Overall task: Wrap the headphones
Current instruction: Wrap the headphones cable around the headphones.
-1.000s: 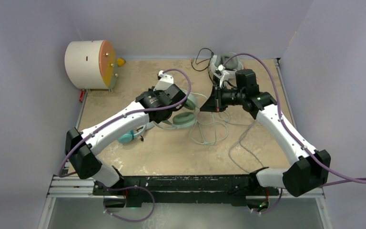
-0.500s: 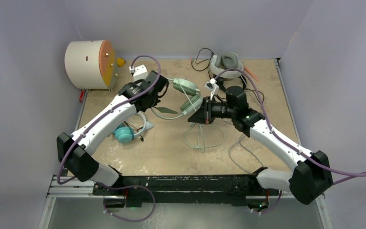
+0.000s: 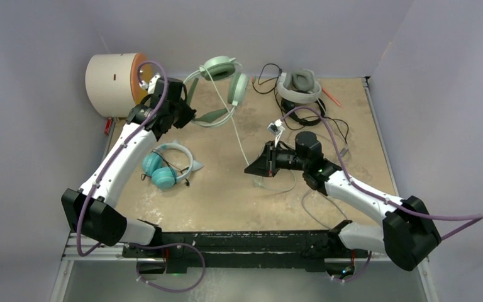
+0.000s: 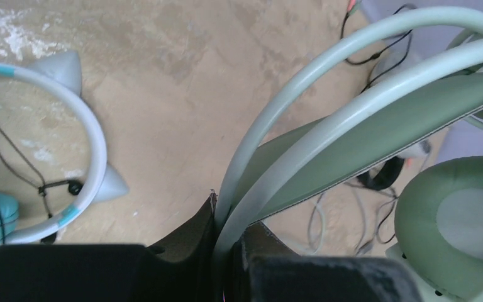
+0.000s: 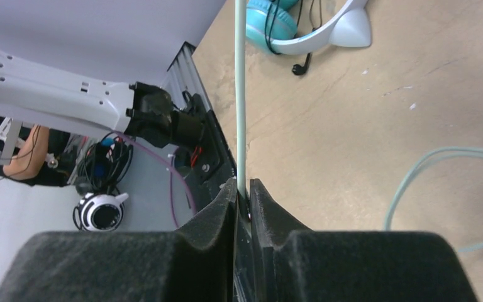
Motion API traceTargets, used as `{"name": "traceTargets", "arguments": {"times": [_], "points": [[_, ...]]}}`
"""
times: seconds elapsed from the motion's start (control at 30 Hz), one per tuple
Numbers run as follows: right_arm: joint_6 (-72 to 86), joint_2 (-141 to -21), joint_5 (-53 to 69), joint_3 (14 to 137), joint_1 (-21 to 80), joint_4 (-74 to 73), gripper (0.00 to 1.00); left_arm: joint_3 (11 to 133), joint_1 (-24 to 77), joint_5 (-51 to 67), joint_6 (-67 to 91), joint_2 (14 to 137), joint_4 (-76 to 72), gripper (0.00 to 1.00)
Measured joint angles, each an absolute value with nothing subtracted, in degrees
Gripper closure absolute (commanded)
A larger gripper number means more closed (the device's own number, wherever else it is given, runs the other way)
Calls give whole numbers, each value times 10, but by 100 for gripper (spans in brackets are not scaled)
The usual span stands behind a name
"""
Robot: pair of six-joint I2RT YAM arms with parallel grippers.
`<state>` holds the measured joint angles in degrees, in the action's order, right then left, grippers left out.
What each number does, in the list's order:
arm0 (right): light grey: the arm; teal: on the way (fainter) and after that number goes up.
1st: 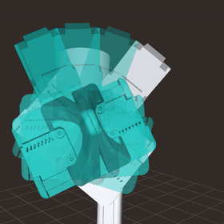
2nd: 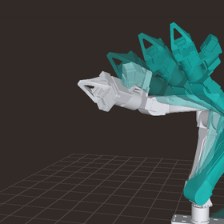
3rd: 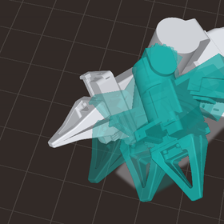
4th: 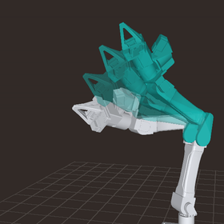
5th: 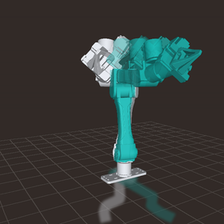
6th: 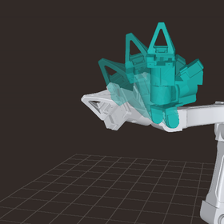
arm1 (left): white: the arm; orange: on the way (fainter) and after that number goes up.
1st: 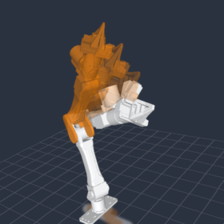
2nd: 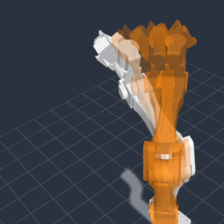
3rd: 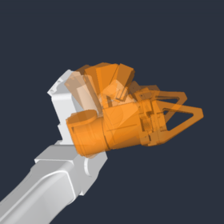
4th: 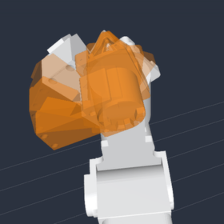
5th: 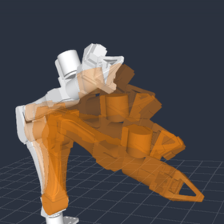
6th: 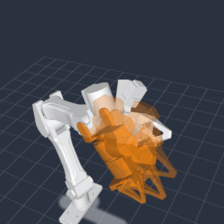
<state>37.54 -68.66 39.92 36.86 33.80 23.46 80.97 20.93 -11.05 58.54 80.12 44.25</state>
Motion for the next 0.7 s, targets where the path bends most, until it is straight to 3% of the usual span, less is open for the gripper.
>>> {"name": "traceTargets", "arguments": {"times": [0.17, 0.53, 0.7], "points": [[359, -689, 399, 368, 361, 222, 83, 810, 202, -115, 601, 799, 409, 100], [300, -695, 389, 336, 364, 270, 28, 850, 204, -86, 582, 799, 430, 100], [244, -720, 357, 334, 386, 301, 12, 881, 204, -72, 564, 795, 449, 100]]}}
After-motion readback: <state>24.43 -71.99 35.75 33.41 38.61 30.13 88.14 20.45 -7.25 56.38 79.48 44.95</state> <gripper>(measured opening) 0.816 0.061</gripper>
